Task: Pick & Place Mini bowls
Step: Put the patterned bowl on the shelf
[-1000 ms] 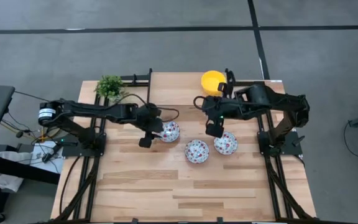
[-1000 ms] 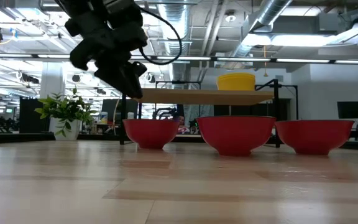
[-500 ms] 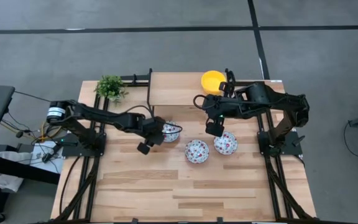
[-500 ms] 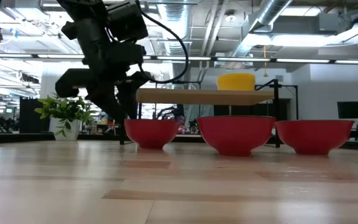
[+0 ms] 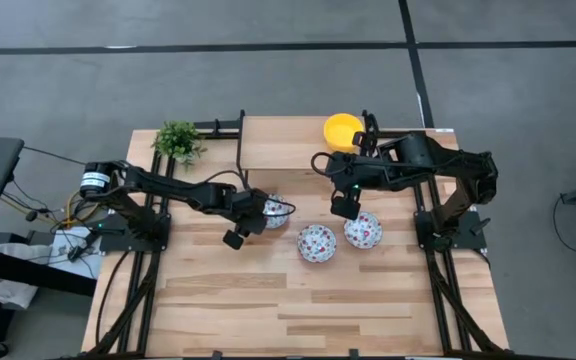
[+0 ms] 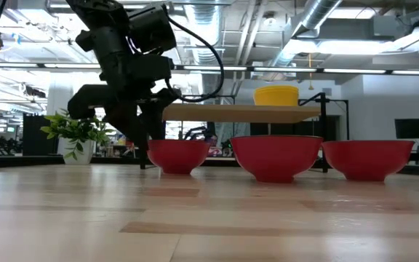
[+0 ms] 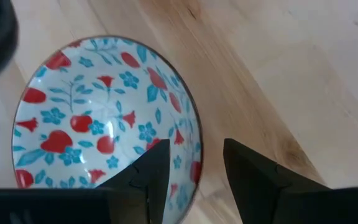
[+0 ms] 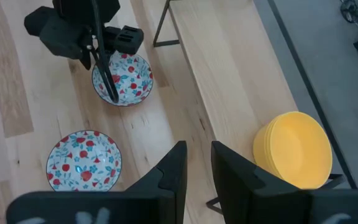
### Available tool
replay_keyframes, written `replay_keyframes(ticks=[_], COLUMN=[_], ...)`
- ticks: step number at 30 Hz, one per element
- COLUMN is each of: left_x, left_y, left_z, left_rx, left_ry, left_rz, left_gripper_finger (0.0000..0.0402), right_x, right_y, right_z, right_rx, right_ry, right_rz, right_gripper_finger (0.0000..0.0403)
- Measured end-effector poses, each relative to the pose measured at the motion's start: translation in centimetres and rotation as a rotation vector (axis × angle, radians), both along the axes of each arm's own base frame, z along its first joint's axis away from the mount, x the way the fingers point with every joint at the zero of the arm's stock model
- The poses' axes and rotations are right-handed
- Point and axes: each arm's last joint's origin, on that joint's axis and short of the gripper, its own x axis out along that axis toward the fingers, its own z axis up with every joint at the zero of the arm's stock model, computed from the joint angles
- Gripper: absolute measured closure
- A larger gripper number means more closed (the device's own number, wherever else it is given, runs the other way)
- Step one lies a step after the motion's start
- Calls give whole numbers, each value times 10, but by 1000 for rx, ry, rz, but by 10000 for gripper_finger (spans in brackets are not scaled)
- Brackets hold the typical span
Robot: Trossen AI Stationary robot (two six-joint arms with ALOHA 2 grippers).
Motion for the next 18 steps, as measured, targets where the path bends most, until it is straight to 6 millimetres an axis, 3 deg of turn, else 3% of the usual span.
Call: replay_keyframes(ticks=[18], left_x=[7], left_y=[0], left_z=[-7], left_rx=[1], left_ry=[-20], left_rz=[2], left_gripper_finger=[252], right_x=[0], right_y=[0], right_z=[0], right_rx=[0], right_ry=[0], right_rz=[1], right_gripper_finger=[339])
